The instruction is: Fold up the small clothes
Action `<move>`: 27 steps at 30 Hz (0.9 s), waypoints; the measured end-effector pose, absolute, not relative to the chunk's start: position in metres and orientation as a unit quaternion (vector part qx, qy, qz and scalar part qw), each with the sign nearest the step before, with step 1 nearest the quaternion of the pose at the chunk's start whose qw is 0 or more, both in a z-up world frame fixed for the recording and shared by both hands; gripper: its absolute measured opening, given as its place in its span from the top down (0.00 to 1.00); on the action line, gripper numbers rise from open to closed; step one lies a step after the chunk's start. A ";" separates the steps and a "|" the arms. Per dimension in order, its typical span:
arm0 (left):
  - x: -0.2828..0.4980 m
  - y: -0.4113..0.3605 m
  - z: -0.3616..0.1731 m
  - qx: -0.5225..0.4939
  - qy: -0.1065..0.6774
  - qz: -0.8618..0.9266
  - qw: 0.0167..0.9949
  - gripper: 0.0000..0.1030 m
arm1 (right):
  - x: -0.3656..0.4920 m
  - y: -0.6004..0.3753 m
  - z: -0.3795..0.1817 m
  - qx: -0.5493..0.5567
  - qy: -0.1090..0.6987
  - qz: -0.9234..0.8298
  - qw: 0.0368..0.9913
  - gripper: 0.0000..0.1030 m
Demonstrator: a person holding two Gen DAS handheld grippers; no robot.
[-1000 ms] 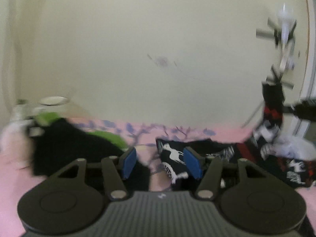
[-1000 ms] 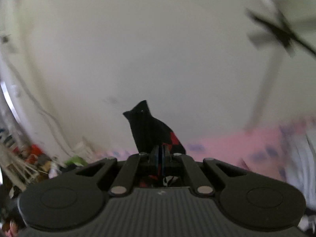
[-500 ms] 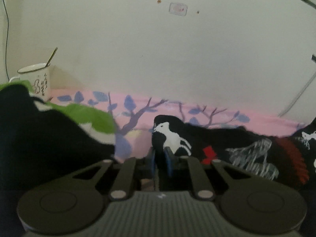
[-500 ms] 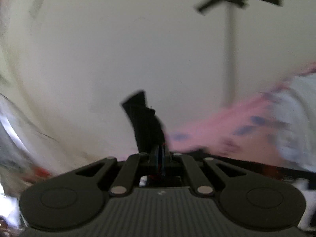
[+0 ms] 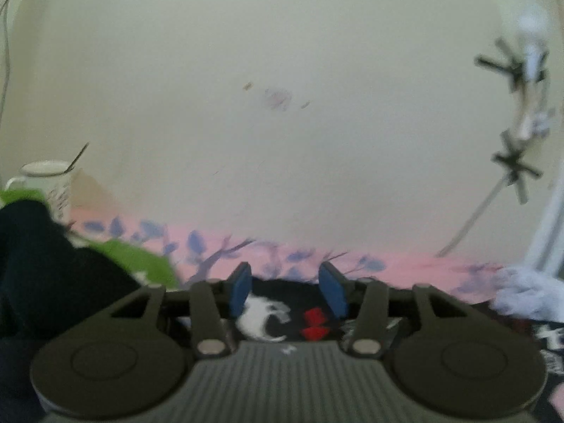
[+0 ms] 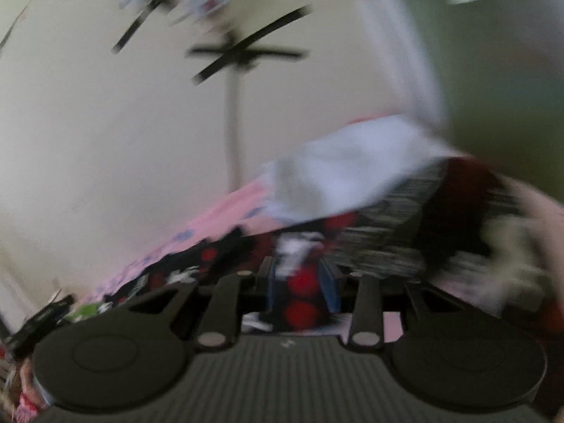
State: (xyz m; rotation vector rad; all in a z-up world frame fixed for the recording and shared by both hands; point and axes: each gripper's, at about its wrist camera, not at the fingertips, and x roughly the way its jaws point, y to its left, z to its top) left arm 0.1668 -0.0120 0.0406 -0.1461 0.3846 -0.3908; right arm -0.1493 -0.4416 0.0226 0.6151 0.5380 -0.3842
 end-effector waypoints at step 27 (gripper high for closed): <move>0.196 -0.027 0.004 -0.049 0.318 -0.213 0.923 0.53 | -0.111 -0.483 0.013 0.277 0.201 -0.320 0.884 0.92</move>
